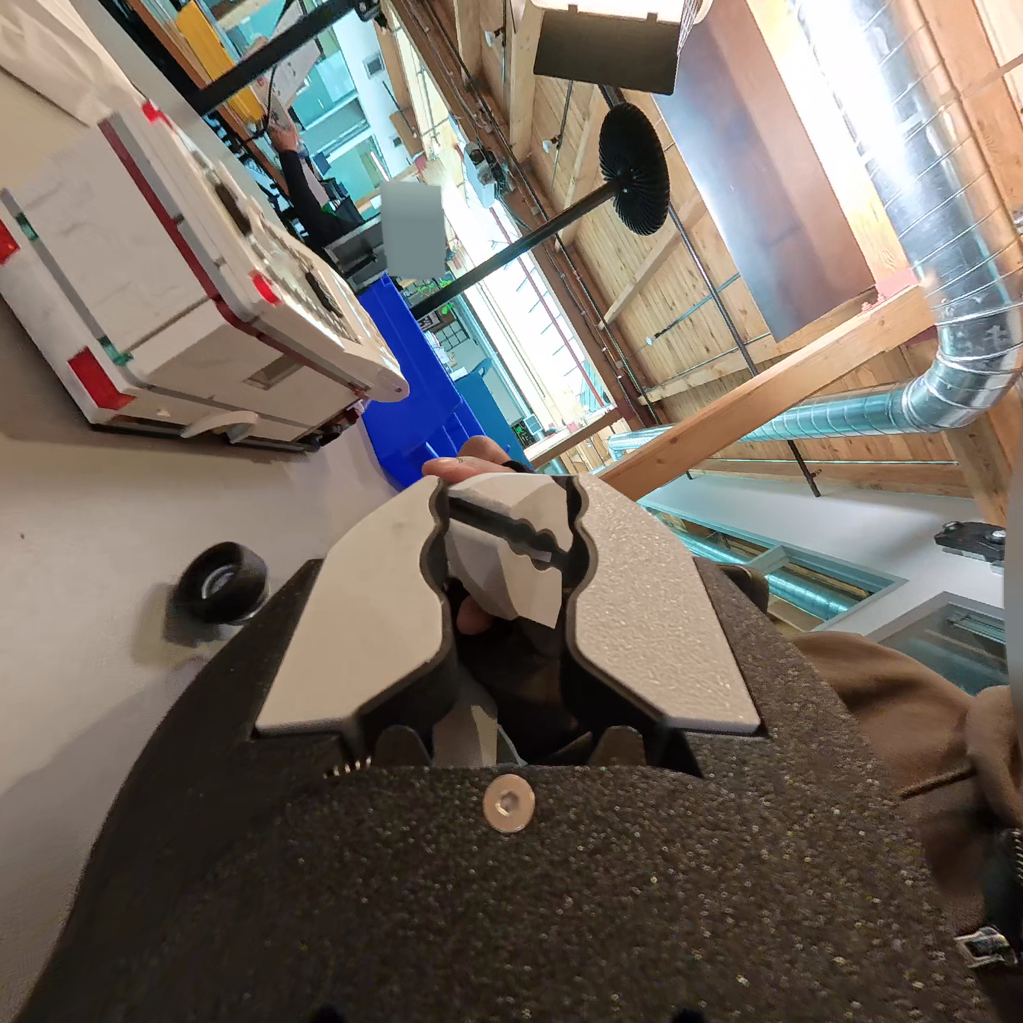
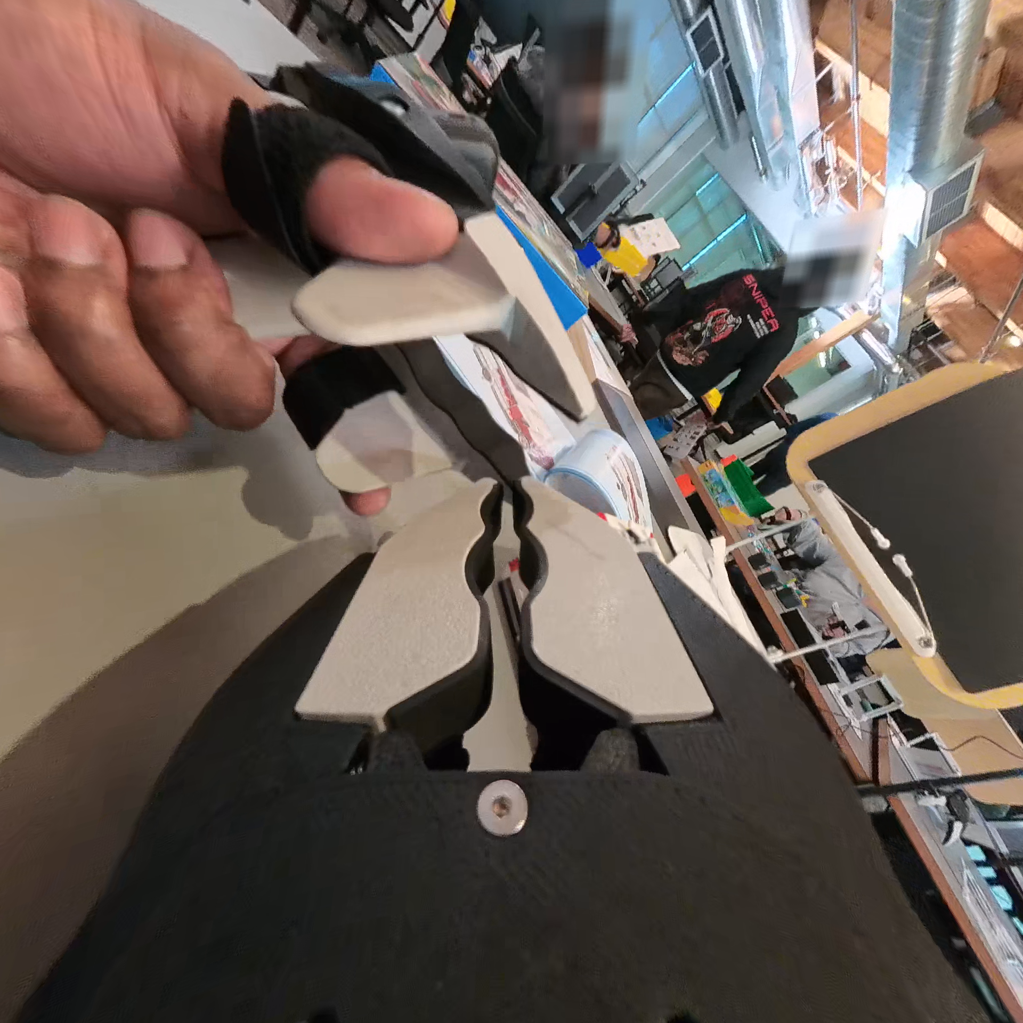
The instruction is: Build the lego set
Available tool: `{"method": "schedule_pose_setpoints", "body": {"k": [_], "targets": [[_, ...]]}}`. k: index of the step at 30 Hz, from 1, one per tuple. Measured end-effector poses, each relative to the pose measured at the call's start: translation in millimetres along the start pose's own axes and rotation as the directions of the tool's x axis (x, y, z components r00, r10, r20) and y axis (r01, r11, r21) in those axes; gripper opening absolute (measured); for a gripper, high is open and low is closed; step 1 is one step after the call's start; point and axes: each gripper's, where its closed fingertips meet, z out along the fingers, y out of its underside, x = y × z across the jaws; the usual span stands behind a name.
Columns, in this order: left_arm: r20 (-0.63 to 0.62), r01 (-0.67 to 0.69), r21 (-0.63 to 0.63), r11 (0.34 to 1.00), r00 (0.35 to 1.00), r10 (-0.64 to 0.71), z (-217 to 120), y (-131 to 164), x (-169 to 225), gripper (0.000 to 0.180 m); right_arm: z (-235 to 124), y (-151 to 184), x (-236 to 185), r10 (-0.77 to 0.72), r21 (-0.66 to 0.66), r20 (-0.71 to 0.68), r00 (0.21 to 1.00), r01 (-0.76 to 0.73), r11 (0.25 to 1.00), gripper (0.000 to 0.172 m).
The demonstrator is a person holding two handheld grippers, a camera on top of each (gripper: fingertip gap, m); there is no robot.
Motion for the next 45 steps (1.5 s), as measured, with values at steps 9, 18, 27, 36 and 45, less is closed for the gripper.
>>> {"method": "schedule_pose_setpoints", "body": {"k": [9,18,27,36,45], "targets": [[0.098,-0.209,0.017,0.978,0.973,0.207,-25,-24,-3,0.04,-1,41,-17,0.197,-0.188,0.175,0.965,-0.163,0.968,0.019],[0.164,-0.331,-0.135,0.934,0.922,0.35,-27,-11,-9,0.04,-5,73,-27,0.299,-0.343,0.353,0.887,-0.175,0.923,0.037],[0.15,-0.347,-0.195,0.917,0.914,0.378,-24,-1,-10,0.04,-9,77,-28,0.327,-0.365,0.33,0.885,-0.2,0.909,0.025],[0.025,-0.466,-0.316,0.827,0.867,0.498,-17,24,3,0.034,-25,-5,-7,0.39,0.082,0.396,0.831,-0.455,0.886,0.025],[-0.058,-0.564,-0.292,0.773,0.817,0.574,-13,31,18,0.008,-32,-24,-3,0.398,0.203,0.408,0.822,-0.507,0.838,0.025]]}}
